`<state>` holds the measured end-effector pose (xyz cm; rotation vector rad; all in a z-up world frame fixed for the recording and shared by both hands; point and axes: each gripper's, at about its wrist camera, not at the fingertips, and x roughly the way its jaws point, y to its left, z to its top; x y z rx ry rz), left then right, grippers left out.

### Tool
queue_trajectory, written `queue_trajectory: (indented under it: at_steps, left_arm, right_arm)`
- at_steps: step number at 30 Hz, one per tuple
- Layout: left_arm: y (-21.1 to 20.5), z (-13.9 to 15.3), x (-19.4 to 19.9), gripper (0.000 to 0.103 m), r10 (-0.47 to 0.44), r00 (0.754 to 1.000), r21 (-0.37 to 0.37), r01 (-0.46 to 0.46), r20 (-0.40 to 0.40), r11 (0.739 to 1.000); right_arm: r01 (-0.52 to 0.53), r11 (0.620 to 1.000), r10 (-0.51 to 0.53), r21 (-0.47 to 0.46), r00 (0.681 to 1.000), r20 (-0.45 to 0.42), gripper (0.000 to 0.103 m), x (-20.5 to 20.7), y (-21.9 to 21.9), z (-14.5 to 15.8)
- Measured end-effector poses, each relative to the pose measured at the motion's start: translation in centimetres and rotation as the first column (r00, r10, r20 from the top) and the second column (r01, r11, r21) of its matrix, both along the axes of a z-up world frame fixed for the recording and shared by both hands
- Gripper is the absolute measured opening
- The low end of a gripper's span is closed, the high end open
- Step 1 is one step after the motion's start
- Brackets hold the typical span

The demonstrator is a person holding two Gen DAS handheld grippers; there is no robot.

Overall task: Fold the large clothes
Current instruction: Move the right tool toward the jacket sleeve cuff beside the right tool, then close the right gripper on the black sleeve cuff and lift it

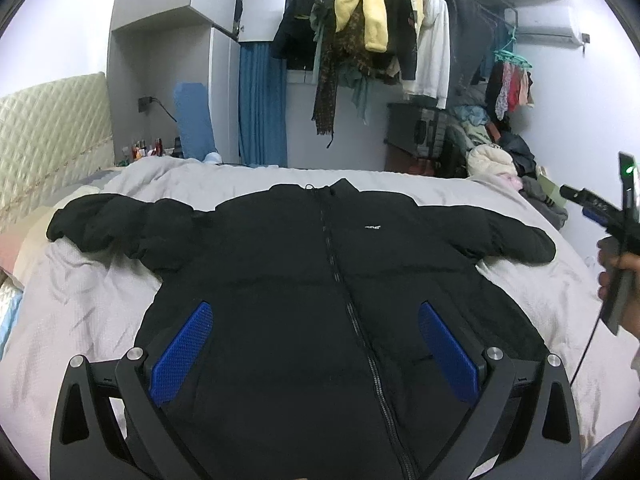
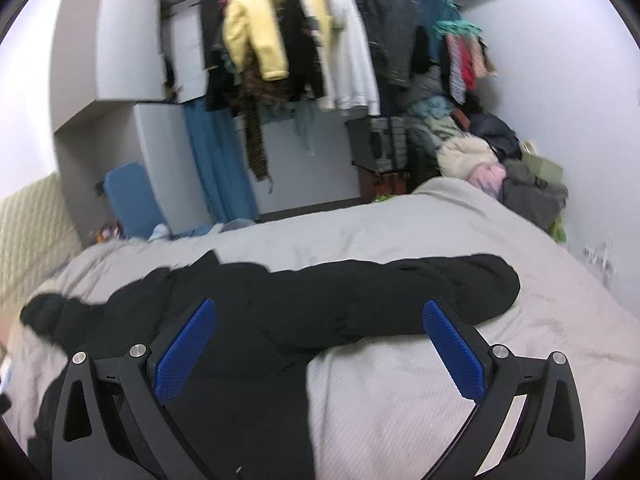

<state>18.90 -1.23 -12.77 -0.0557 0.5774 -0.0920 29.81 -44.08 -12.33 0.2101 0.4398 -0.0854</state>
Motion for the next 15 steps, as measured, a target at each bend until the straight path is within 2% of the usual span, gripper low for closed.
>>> queue_trajectory:
  at_steps: [4, 7, 10, 13, 15]
  left_arm:
    - [0.4, -0.6, 0.5, 0.103, 0.018, 1.000, -0.009, -0.018, -0.007, 1.000]
    - [0.6, -1.3, 1.2, 0.103, 0.029, 0.999, -0.006, -0.029, -0.026, 1.000]
    - [0.3, -1.9, 1.9, 0.103, 0.028, 0.998, -0.016, -0.029, -0.050, 0.999]
    - [-0.2, -2.4, 2.4, 0.103, 0.033, 0.998, -0.015, -0.034, -0.055, 0.999]
    - [-0.3, -3.0, 3.0, 0.103, 0.020, 0.997, -0.041, -0.023, -0.074, 0.999]
  right_arm:
    - [0.029, 0.999, -0.028, 0.043, 0.999, -0.024, 0.103, 2.4, -3.5, -2.8]
    - [0.055, 0.992, -0.048, 0.112, 0.997, -0.058, 0.102, 3.6, -6.5, -5.4]
    - [0.108, 0.974, -0.087, 0.201, 0.990, -0.111, 0.076, 4.4, -9.5, -8.3]
    - [0.182, 0.918, -0.143, 0.352, 0.981, -0.135, 0.066, 4.7, -14.2, -11.8]
    - [0.237, 0.875, -0.194, 0.423, 0.971, -0.142, 0.066, 4.8, -16.7, -13.5]
